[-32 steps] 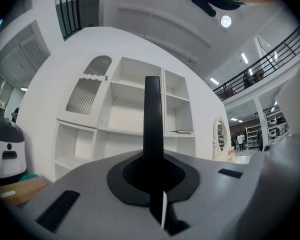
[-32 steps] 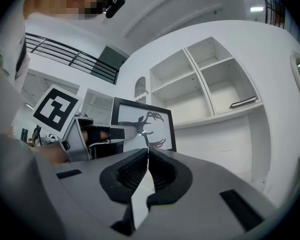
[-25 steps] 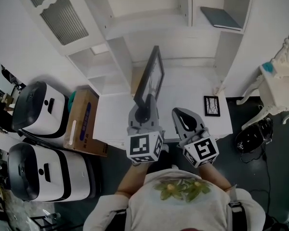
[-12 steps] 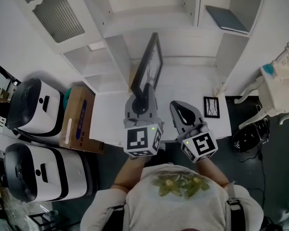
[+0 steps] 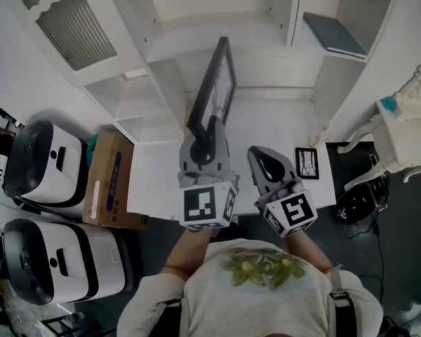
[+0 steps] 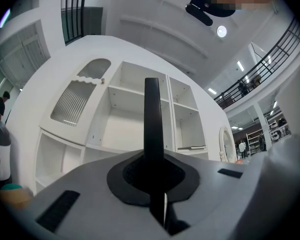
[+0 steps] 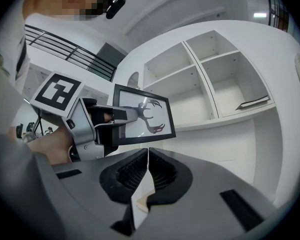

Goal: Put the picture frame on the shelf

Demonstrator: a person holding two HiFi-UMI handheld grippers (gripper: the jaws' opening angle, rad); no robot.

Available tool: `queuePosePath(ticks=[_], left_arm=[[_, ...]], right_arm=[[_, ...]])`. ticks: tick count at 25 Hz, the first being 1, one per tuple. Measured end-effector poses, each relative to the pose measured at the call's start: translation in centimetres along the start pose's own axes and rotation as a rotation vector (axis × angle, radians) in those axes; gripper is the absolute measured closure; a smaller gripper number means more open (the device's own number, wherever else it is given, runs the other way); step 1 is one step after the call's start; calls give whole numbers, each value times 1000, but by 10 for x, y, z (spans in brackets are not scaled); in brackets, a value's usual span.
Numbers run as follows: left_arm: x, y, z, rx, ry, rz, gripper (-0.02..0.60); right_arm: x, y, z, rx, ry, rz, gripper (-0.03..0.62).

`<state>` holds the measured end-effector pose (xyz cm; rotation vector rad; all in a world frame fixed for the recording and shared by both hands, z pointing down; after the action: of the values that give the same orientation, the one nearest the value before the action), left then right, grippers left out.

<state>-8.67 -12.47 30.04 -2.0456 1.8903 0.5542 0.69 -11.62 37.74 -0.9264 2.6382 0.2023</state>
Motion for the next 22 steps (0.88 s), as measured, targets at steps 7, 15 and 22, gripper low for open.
queuePosePath(ticks=[7,15,22], left_arm=[[22,6,6,15,-47,-7,548],[46,10,13,50,-101,-24,548],[68,15,14,57,-125,-31,548]], right_arm=[[17,-11,-7,-2,0,-6,562],[29,-25,-13,-16,-1,-23,562],[40,-34,-15,-21,7,-40,562]])
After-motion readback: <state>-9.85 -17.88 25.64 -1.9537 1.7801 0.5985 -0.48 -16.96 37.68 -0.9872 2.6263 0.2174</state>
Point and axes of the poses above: the fingertips, and each gripper's own axes: x forward along the fingers, y to its left, z out of its top, the point moved 2 cm from there along -x, backward along the fingers, and after that the axes turned 14 degrees about -y, right-handed, at the moved point
